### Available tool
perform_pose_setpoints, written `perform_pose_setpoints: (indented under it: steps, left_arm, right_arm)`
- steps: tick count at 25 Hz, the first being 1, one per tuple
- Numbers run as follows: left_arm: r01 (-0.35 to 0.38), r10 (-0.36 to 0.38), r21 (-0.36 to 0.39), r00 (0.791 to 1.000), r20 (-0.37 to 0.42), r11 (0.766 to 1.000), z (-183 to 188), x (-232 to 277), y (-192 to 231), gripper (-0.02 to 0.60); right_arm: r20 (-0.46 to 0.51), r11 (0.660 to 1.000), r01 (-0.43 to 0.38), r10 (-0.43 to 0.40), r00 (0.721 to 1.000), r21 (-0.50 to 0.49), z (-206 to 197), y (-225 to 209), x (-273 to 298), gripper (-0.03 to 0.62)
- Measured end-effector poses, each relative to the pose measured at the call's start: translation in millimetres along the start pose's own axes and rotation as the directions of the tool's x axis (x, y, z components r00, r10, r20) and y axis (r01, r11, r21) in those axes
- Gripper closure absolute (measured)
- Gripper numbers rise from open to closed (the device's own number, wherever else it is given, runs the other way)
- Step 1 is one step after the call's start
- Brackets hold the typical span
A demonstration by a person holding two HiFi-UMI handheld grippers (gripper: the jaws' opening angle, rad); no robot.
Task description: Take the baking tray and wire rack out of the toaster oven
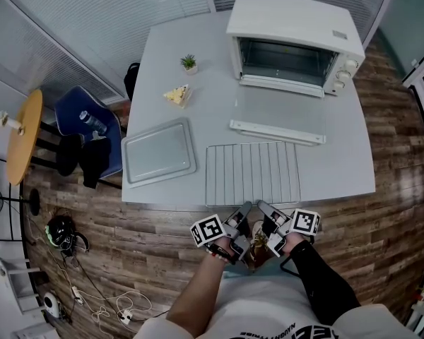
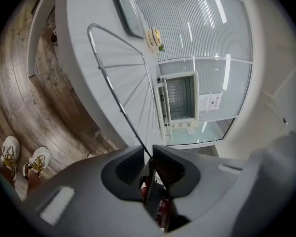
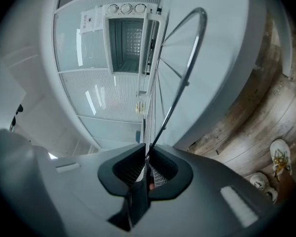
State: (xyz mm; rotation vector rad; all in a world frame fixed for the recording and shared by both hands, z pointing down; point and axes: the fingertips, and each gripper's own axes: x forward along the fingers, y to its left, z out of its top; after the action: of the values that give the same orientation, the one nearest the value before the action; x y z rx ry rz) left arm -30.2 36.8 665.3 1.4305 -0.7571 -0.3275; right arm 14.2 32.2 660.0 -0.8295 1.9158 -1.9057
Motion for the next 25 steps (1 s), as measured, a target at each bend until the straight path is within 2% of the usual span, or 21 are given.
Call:
perform_pose_setpoints:
  steps: [8, 11, 13, 17, 20, 25]
  left_arm:
    - [0.004, -0.004, -0.022, 1.000, 0.004, 1.000, -11.8, -9.0, 1.2, 0.518]
    - [0.001, -0.001, -0.032, 1.000, 0.001, 0.999, -14.4, -7.3, 5.4, 0.518]
    - [-0.007, 0.007, -0.024, 1.000, -0.003, 1.000, -12.6, -6.8, 6.4, 0.518]
    - [-0.010, 0.010, -0.010, 1.000, -0.007, 1.000, -10.0, -5.9, 5.6, 0.518]
    - [-0.001, 0.001, -0.013, 1.000, 0.002, 1.000, -4.8, -4.6, 3.2, 0.518]
    - [0.006, -0.006, -0.004, 1.000, -0.008, 1.000, -3.0, -2.8, -1.4, 0.518]
  right_arm:
    - [0.002, 0.996, 0.087, -0.087, 0.996, -0.008, -1.9, -9.6, -3.9, 0.566]
    - [-0.005, 1.000, 0.015, -0.015, 1.000, -0.025, -3.5, 2.4, 4.2, 0.565]
    - [-0.015, 0.996, -0.035, 0.034, 0.999, -0.085, -1.6, 11.8, 8.7, 0.563]
    - [-0.020, 0.998, 0.047, -0.048, 0.999, -0.044, -9.7, 2.7, 1.0, 0.549]
    - [-0.042, 0.999, 0.036, -0.038, 0.998, -0.041, -17.6, 4.2, 2.7, 0.504]
    - [-0.037, 0.997, 0.059, -0.061, 0.997, -0.042, -19.9, -1.2, -2.7, 0.500]
